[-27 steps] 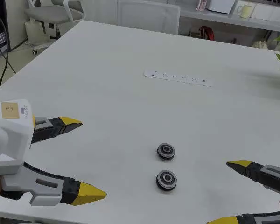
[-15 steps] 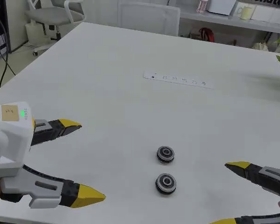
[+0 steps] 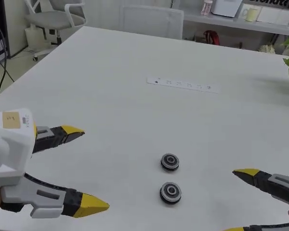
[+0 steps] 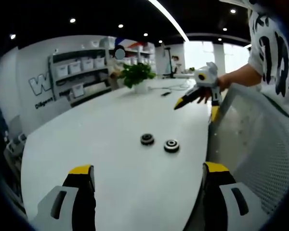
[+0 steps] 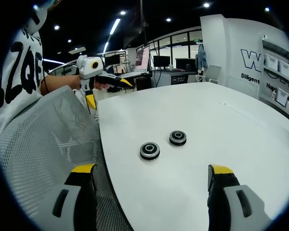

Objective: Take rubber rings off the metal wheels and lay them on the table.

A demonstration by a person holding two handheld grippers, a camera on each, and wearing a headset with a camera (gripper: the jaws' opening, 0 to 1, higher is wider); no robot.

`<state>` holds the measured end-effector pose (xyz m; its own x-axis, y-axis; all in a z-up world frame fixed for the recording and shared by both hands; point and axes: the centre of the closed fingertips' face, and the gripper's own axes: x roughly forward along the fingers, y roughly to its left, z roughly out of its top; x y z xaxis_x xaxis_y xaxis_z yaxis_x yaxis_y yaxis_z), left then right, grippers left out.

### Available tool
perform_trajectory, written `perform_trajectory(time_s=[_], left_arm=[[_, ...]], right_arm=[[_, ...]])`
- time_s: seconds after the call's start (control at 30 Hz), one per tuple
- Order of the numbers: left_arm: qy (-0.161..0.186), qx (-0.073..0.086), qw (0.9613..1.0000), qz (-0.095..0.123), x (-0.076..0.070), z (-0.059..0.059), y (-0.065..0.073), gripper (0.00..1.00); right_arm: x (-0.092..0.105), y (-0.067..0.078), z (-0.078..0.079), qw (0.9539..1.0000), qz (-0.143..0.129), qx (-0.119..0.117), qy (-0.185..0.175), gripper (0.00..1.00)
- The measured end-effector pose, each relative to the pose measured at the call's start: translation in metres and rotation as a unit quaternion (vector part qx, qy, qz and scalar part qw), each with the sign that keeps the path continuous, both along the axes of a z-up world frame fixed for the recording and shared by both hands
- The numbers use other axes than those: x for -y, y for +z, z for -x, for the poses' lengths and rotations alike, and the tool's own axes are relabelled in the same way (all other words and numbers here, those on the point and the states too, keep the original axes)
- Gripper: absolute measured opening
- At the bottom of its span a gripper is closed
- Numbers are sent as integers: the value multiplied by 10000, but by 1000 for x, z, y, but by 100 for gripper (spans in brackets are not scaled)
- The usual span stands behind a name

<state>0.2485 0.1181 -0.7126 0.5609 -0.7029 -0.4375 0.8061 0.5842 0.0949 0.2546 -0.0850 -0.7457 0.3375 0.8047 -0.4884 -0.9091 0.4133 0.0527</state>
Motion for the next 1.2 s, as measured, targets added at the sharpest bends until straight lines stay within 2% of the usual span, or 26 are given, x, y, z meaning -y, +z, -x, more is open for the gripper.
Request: perform_trajectory(time_s=[0.2,0.3,0.87,1.2], left_arm=[[-19,-16,10000,11,2,-1,-1,94],[-23,-28,9999,98,4,-1,1,94],[-26,-6,10000,59,3,-1,0,94],[-38,-46,10000,61,3,-2,-1,94]], right_arm=[[0,0,2,10000,9,-6,-13,92],[0,1,3,10000,17,5,-23,92],[3,2,2,10000,11,35,-44,92],[3,1,0,10000,15,37,-37,91]])
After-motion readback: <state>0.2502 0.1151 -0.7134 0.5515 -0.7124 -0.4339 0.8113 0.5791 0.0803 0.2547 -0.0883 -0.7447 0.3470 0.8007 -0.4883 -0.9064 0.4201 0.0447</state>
